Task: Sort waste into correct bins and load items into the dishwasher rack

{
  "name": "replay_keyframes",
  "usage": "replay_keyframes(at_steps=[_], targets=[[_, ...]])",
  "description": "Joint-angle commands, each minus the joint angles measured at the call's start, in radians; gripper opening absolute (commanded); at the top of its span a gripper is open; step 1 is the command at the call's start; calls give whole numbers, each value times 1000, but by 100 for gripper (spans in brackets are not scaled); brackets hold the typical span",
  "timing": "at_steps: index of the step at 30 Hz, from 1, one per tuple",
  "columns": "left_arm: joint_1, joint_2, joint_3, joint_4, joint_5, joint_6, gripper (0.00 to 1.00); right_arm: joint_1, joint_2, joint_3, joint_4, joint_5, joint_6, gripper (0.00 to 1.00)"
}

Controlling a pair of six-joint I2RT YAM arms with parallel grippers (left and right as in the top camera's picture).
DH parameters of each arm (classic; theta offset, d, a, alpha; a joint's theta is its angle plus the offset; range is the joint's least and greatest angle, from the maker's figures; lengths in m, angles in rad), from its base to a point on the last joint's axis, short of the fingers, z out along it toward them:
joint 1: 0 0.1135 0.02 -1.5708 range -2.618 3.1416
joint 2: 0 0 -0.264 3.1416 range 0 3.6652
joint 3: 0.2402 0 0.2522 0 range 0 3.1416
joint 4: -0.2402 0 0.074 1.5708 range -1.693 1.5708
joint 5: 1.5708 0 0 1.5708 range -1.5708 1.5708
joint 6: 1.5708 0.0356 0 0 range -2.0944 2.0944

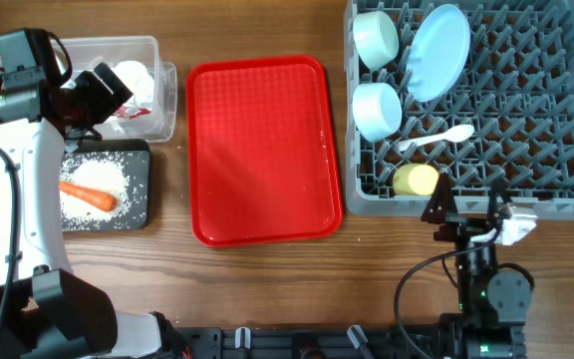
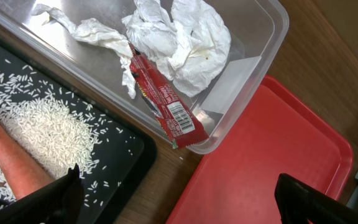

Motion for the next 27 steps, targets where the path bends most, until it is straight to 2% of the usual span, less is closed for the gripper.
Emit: replay_keyframes(at_steps=[1, 18, 22, 24, 26, 27], targets=[[6, 5, 9, 2, -6, -2, 100, 23, -16, -21, -15, -37, -17, 100], [6, 5, 9, 2, -8, 2, 100, 23, -14, -20, -42, -55, -10, 100], [2, -16, 9, -28, -47, 13, 100, 23, -14, -20, -42, -55, -10, 100], [-18, -59, 9, -34, -48, 13, 100, 23, -14, -20, -42, -55, -10, 100], [-73, -186, -12, -66, -88, 45, 100, 23, -14, -20, -42, -55, -10, 100], [-102, -259, -68, 11, -89, 77, 100, 23, -14, -20, -42, -55, -10, 100]])
